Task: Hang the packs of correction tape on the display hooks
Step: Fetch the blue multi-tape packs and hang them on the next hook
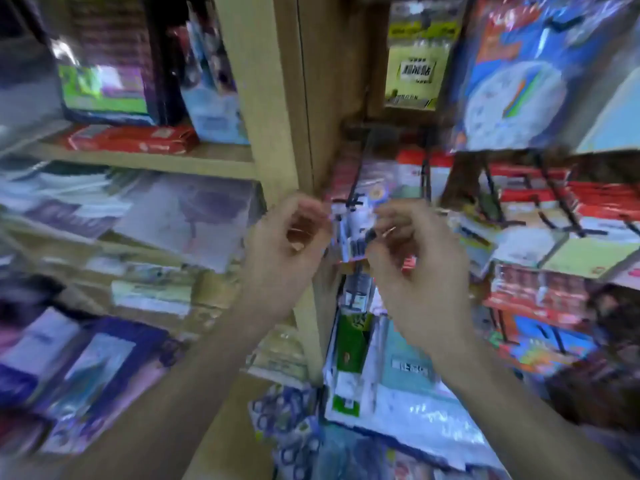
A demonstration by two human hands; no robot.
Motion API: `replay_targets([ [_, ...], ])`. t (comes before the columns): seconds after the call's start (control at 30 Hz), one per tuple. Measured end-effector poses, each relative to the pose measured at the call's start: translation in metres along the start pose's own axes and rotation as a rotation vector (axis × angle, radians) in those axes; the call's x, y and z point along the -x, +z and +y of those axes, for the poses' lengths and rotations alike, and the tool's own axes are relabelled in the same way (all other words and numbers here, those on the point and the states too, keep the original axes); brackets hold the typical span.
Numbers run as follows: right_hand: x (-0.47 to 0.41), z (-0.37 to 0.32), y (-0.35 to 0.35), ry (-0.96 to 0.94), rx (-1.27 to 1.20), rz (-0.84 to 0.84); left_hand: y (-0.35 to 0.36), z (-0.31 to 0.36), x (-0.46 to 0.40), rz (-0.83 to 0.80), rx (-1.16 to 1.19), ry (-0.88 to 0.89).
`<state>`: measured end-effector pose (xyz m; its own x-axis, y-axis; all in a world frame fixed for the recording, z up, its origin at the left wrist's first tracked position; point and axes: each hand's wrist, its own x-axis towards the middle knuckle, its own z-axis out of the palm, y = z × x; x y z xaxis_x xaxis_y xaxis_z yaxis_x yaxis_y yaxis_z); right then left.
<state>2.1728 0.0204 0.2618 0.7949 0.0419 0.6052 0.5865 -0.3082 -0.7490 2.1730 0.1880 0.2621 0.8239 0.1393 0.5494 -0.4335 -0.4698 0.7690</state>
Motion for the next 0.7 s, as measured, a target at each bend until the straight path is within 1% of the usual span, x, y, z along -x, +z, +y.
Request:
replay_targets([
  [0.03, 0.017, 0.014, 0.016, 0.088, -0.003, -0.026, -0.001, -0.020, 0.018, -0.079, -0.020, -0.054],
  [0.1, 0.052, 0.041, 0.049, 0.263, -0.003, -0.066, -0.004, -0.065, 0.055, -0.241, -0.080, -0.220],
  [0.17, 0.089, 0.069, 0.081, 0.432, 0.012, -0.112, -0.012, -0.116, 0.095, -0.340, -0.143, -0.411],
  [0.23, 0.128, 0.096, 0.110, 0.583, 0.082, -0.164, -0.020, -0.163, 0.134, -0.370, -0.161, -0.608],
  [0.3, 0.166, 0.118, 0.136, 0.765, 0.140, -0.223, -0.030, -0.203, 0.170, -0.391, -0.117, -0.809],
  [0.4, 0.220, 0.146, 0.169, 1.065, 0.178, -0.273, -0.044, -0.255, 0.217, -0.420, -0.077, -1.029],
  [0.47, 0.253, 0.164, 0.188, 1.225, 0.185, -0.292, -0.050, -0.286, 0.242, -0.482, -0.121, -1.118],
  [0.53, 0.286, 0.182, 0.208, 1.409, 0.198, -0.326, -0.053, -0.320, 0.263, -0.523, -0.177, -1.169],
  [0.57, 0.305, 0.194, 0.219, 1.508, 0.181, -0.316, -0.055, -0.337, 0.273, -0.535, -0.199, -1.198],
  [0.63, 0.350, 0.226, 0.240, 1.667, 0.152, -0.268, -0.053, -0.371, 0.286, -0.589, -0.238, -1.221],
  [0.7, 0.400, 0.264, 0.260, 1.751, 0.153, -0.271, -0.049, -0.399, 0.296, -0.660, -0.265, -1.198],
])
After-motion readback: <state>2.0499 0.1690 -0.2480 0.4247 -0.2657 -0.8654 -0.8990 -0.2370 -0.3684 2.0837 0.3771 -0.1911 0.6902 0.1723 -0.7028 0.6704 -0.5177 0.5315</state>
